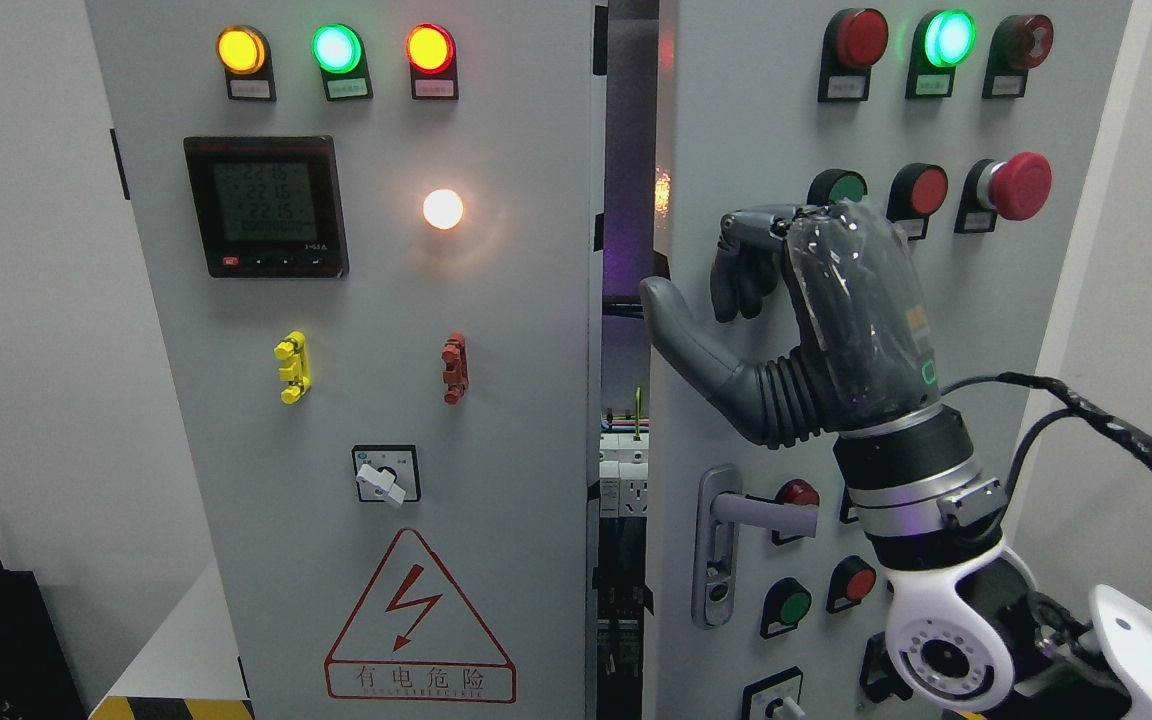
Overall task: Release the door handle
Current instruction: 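Swing the cabinet door open toward the robot with the right hand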
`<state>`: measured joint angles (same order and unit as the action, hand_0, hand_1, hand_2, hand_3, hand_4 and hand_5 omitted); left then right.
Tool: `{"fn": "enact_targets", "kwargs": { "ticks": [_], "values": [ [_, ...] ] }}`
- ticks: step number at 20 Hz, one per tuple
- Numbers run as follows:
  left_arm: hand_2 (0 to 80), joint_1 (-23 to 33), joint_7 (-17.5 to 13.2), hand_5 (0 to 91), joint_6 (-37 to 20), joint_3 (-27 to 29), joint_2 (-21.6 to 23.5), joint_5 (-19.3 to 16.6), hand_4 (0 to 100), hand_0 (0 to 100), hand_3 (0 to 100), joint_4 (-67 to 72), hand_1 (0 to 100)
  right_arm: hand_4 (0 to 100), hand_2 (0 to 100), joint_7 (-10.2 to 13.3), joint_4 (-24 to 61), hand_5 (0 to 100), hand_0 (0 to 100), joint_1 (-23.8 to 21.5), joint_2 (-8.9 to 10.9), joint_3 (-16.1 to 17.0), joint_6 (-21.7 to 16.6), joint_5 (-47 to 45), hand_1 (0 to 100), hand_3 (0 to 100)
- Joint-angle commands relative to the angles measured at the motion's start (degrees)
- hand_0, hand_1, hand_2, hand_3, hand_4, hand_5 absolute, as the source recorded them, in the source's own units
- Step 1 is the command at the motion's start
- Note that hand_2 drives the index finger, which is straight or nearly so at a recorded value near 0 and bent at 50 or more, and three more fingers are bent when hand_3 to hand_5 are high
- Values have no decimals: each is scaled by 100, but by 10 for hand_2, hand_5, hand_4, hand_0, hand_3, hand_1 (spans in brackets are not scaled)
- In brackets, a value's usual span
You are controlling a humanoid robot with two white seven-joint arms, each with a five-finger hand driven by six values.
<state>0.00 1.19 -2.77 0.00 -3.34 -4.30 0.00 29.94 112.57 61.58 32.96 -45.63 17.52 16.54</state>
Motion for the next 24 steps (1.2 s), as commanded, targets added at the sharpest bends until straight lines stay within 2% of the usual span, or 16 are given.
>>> {"fn": "enact_targets", "kwargs": {
  "ticks": [1, 8, 12, 16, 19, 24],
  "values": [
    [0, -17, -5, 0, 5, 9, 0, -1, 0, 120, 0, 53, 389, 1000, 900, -41, 379, 985, 437, -164, -114, 572, -169, 288, 378, 1000],
    [0, -18, -5, 0, 5, 9, 0, -1, 0, 120, 0, 53, 389, 1000, 923, -173, 450, 985, 435, -225, -115, 968, -591, 718, 387, 1000],
    [0, -9, -5, 0, 5, 9, 0, 8, 0, 120, 0, 53, 389, 1000, 933, -392, 493, 986, 438, -514, -123, 1556, -995, 1070, 386, 1000],
    [0, -18, -5, 0, 5, 9, 0, -1, 0, 120, 0, 53, 389, 1000, 934, -428, 546, 987, 439, -717, -123, 2074, -1189, 1211, 386, 1000],
    [0, -18, -5, 0, 5, 9, 0, -1, 0, 120, 0, 53, 389, 1000, 933, -577, 590, 988, 440, -857, -150, 2540, -1303, 1220, 387, 1000],
    [0, -18, -5, 0, 5, 9, 0, -1, 0, 120, 0, 53, 389, 1000, 933, -691, 669, 989, 452, -1130, -211, 3103, -1664, 1229, 374, 1000]
  ]
}}
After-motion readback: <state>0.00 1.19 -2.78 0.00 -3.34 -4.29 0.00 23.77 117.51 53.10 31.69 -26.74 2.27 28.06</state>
